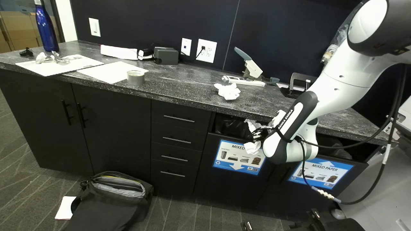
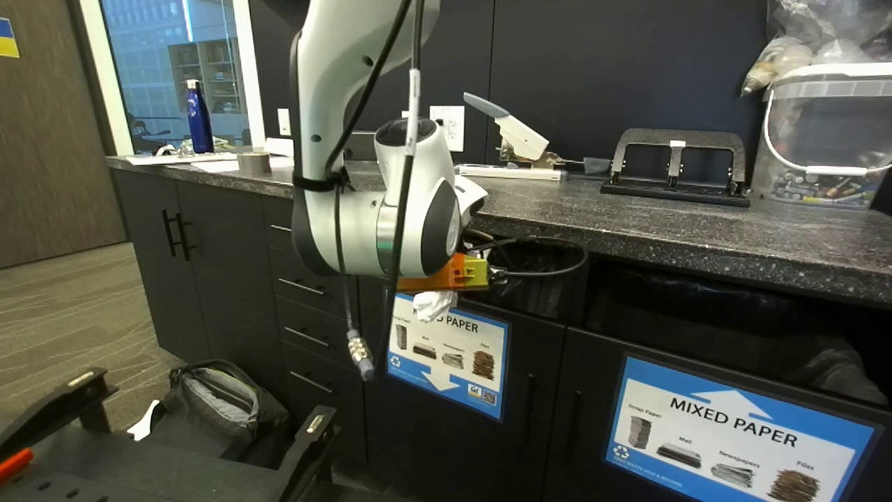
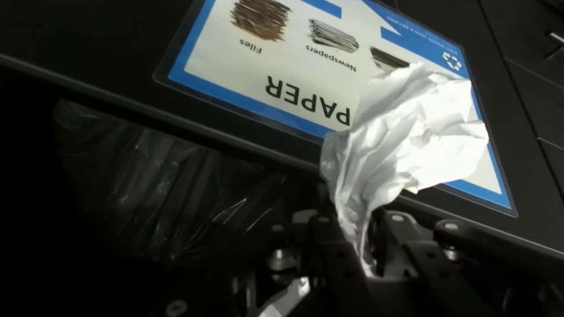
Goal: Pick the papers on the counter and put them in the recycle bin
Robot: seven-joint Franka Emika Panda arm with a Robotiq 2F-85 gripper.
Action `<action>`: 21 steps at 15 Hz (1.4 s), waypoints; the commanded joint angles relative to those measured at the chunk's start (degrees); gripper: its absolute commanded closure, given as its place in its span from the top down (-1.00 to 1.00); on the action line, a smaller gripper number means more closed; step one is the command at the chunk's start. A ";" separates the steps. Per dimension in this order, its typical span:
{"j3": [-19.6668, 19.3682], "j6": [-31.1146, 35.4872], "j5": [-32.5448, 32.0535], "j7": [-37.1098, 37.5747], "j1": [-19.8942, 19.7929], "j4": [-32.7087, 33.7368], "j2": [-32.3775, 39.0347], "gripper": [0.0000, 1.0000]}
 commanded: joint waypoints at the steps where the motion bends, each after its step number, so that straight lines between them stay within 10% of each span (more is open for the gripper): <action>1: 1.26 0.71 -1.72 -0.17 -2.79 5.19 3.79 -0.64; 15: -1.71 -6.21 21.99 6.08 7.41 21.53 12.49 -0.65; 16: -2.31 -6.23 24.66 7.07 8.47 21.79 12.78 -0.27; 21: -1.60 -6.44 29.35 10.59 9.10 21.24 11.42 0.36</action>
